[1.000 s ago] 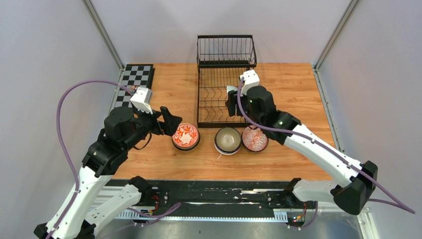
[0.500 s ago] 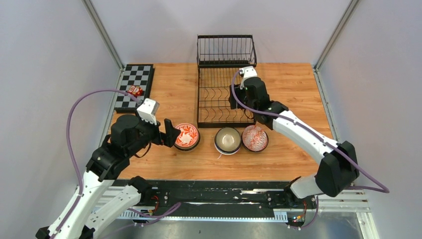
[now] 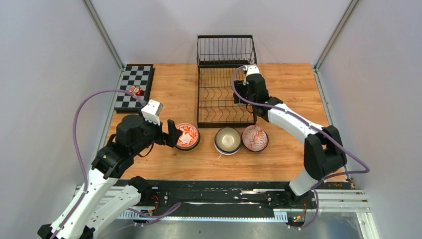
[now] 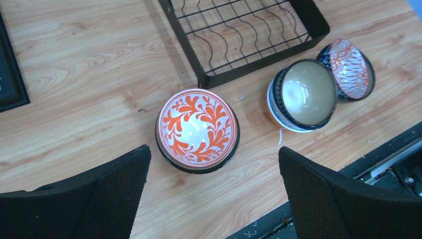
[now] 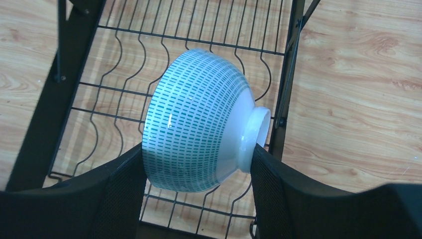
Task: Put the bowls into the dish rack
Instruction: Place the bowl in the dish rack.
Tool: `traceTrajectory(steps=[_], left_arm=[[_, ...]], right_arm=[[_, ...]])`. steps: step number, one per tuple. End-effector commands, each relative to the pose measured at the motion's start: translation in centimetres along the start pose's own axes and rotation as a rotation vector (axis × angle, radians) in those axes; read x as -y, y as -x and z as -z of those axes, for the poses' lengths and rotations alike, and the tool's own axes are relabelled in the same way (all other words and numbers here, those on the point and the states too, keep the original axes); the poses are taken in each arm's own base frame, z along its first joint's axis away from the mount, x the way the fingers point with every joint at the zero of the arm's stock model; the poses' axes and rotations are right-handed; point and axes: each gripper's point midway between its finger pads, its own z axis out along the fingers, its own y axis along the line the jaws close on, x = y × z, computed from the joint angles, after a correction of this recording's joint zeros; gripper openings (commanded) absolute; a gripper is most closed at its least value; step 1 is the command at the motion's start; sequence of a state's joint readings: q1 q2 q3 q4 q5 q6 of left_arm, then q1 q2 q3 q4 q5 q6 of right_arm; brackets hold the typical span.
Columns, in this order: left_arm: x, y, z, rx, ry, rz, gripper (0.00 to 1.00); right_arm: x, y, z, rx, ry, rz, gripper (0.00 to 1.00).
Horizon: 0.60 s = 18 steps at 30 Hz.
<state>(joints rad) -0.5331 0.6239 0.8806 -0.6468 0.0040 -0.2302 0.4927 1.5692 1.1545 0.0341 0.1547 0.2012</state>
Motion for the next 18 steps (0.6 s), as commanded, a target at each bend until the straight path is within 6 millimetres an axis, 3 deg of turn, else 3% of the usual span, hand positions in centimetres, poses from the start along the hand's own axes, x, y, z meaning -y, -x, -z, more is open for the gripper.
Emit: traceTrajectory(steps=[1, 18], left_arm=[[-1.1, 0.0, -0.7, 0.013, 0.049, -0.027, 1.0], [-1.7, -1.2, -1.4, -0.03, 0.079, -0.031, 1.0]], right_arm=[[0.8, 2.5, -1.6, 0.088, 0.001, 0.016, 0.03], [3.8, 1.6, -6.8, 0.068, -0.034, 0.059, 0.03]])
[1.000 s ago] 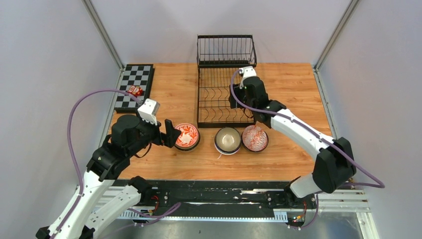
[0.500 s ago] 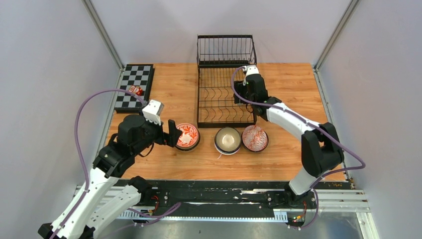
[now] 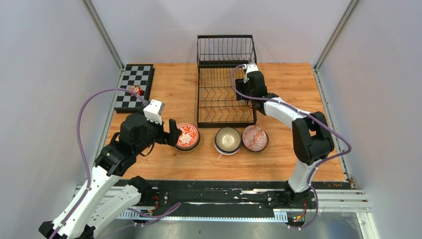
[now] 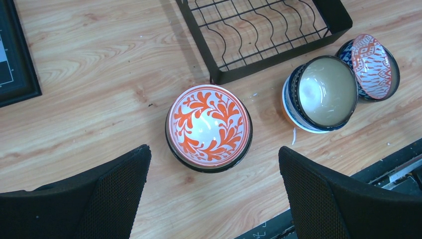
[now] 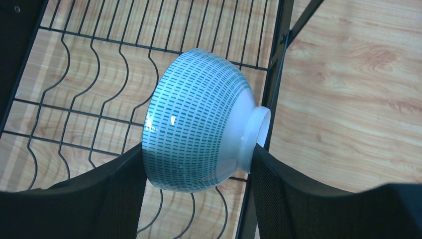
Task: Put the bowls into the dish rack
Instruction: Place the bowl in the dish rack.
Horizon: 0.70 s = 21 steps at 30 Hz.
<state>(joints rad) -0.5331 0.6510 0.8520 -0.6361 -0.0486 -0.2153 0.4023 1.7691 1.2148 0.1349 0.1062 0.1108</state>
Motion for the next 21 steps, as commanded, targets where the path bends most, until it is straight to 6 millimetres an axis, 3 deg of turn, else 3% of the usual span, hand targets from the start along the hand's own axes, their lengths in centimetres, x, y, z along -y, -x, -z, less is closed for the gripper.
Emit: traceTrajectory(steps=[1, 21], left_arm=[[-0.5, -0.1, -0.4, 0.002, 0.021, -0.015, 1.0], [-0.6, -0.3, -0.8, -0.014, 0.028, -0.019, 1.0]], right_arm=[[0.5, 3.7, -0.9, 0.11, -0.001, 0.001, 0.03], [1.0, 0.8, -4.3, 0.042, -0.037, 0.032, 0.03]])
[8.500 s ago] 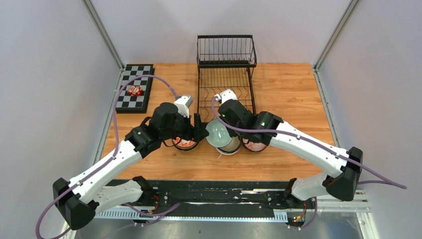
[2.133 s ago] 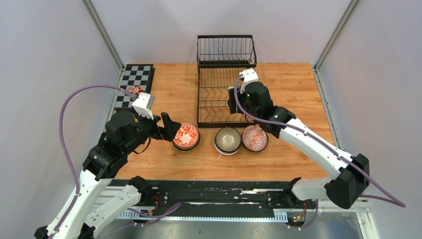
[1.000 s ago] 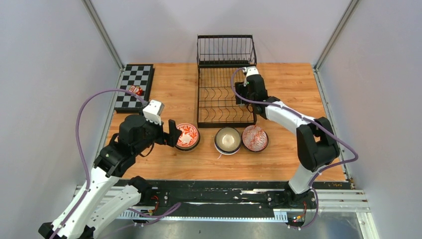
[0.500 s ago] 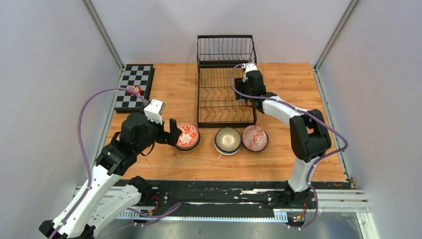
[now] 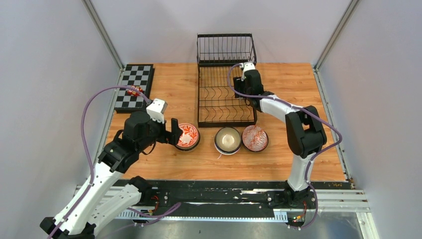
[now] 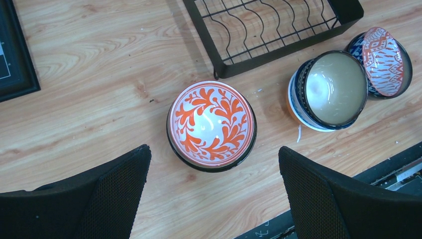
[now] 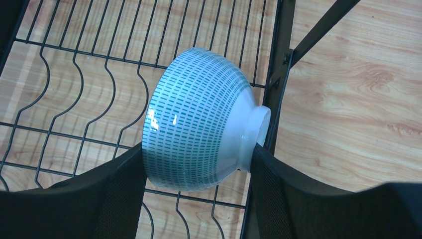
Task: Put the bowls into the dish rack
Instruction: Place the bowl in the dish rack.
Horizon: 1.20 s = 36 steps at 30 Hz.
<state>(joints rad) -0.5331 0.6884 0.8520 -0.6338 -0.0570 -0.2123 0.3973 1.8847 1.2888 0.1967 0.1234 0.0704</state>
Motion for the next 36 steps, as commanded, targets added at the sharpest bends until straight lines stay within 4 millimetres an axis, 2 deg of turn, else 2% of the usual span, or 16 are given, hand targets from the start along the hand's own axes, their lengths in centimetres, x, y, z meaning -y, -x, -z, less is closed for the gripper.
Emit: traceTrajectory(steps=[1, 4, 10, 17, 21, 28, 36], left_arm=[[-0.4, 0.2, 0.0, 0.017, 0.016, -0.013, 1.0], [-0.4, 0.1, 0.1, 0.02, 0.012, -0.011, 1.0], [-0.3, 0.2, 0.2, 0.026, 0.01, -0.011, 1.0], [-0.3, 0.3, 0.4, 0.033, 0.007, -0.011, 1.0], [-0.3, 0.3, 0.4, 0.034, 0.005, -0.011, 1.0], [-0.2, 0.4, 0.6, 0.041, 0.001, -0.01, 1.0], [-0.2, 0.5, 0.8, 0.047, 0.002, -0.01, 1.0]], right_arm=[[0.8, 0.3, -1.2, 0.02, -0.017, -0.009, 0.03], [0.6, -0.2, -1.2, 0.016, -0.012, -0.018, 0.08], [0.6, -0.9, -1.0, 0.013, -0.01, -0.034, 0.24], [0.7, -1.3, -0.7, 0.011, -0.02, -0.04, 0.62], [0.8, -1.2, -0.3, 0.017, -0.024, -0.045, 0.75], [0.6, -0.6, 0.5, 0.032, -0.028, -0.052, 0.87], [0.7, 0.3, 1.8, 0.06, -0.046, -0.062, 0.88]])
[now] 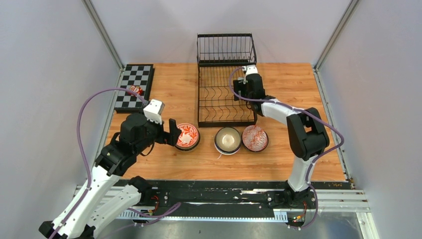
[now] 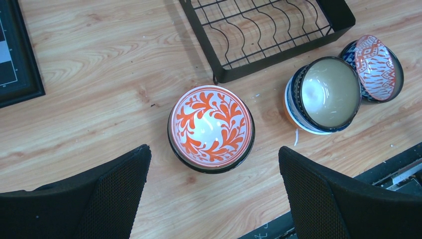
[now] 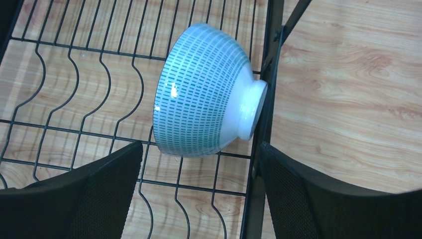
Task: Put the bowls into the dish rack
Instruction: Place the bowl in the dish rack.
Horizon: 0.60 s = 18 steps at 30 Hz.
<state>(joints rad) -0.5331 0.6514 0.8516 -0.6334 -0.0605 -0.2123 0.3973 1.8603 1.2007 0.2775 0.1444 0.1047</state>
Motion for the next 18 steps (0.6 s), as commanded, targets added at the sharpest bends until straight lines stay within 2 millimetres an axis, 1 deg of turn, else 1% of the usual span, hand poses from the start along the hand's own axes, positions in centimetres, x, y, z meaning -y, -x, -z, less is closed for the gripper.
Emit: traceTrajectory(steps=[1, 4, 7, 10, 15, 18], left_arm=[[-0.3, -0.1, 0.0, 0.009, 0.006, -0.012, 1.0], [-0.2, -0.1, 0.1, 0.012, 0.005, -0.011, 1.0], [-0.3, 0.0, 0.2, 0.016, 0.006, -0.012, 1.0], [-0.3, 0.0, 0.2, 0.018, 0.007, -0.01, 1.0], [-0.3, 0.1, 0.3, 0.022, 0.007, -0.01, 1.0], [-0.3, 0.1, 0.4, 0.023, 0.005, -0.01, 1.0]], right_arm=[[0.5, 1.7, 1.5, 0.043, -0.036, -0.026, 0.88], [0.8, 2.0, 2.3, 0.055, -0.054, -0.033, 0.88], [0.6, 2.1, 2.9, 0.061, -0.052, -0.038, 0.87], [0.4, 2.5, 3.7, 0.072, -0.045, -0.042, 0.83], [-1.0, 2.8, 4.7, 0.08, -0.003, -0.055, 0.69], [-2.4, 3.0, 4.8, 0.082, 0.028, -0.056, 0.54]])
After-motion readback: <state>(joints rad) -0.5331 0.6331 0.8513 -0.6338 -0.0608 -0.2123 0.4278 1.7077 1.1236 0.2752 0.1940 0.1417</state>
